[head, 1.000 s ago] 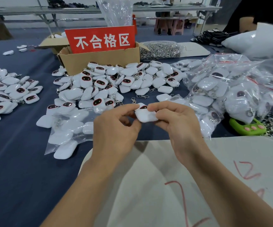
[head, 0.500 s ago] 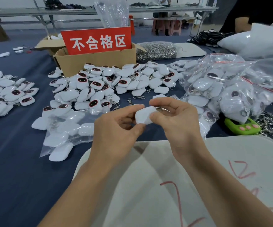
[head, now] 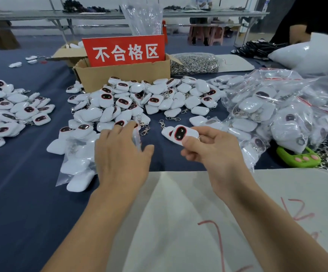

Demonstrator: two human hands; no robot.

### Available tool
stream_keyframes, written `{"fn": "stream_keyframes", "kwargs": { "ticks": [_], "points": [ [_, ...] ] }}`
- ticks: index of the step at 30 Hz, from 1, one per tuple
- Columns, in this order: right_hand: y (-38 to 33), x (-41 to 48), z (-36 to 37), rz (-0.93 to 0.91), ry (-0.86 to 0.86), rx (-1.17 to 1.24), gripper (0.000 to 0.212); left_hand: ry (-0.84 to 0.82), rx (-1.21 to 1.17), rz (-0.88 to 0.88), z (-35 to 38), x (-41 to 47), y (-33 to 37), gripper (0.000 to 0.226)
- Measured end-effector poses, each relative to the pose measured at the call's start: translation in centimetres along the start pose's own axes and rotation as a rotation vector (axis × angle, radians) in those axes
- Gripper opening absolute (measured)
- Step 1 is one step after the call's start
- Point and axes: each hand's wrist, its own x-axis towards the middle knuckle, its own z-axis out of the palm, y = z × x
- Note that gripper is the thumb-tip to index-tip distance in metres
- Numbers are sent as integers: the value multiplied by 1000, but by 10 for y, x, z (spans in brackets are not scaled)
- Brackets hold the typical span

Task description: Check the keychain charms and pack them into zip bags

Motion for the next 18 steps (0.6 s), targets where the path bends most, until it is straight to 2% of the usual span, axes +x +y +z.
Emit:
{"fn": "stream_keyframes", "kwargs": {
  "ticks": [3,7,11,15,18],
  "points": [
    [6,2,3,-30,34,-170,13,-86,-13,-87,-1,0,-3,45],
    [15,-2,11,-90,26,-267,18,-59,-198,-192,1,0,0,52],
    [22,1,27,-158,30,-374,18,-16,-299,-143,-2,-2,4,58],
    [18,11,47,-306,4,-546,20,16,-381,-105,-3,-2,3,63],
    [15,14,64,-351,-122,-601,13,47,-479,-74,-7,-1,1,61]
  ]
}}
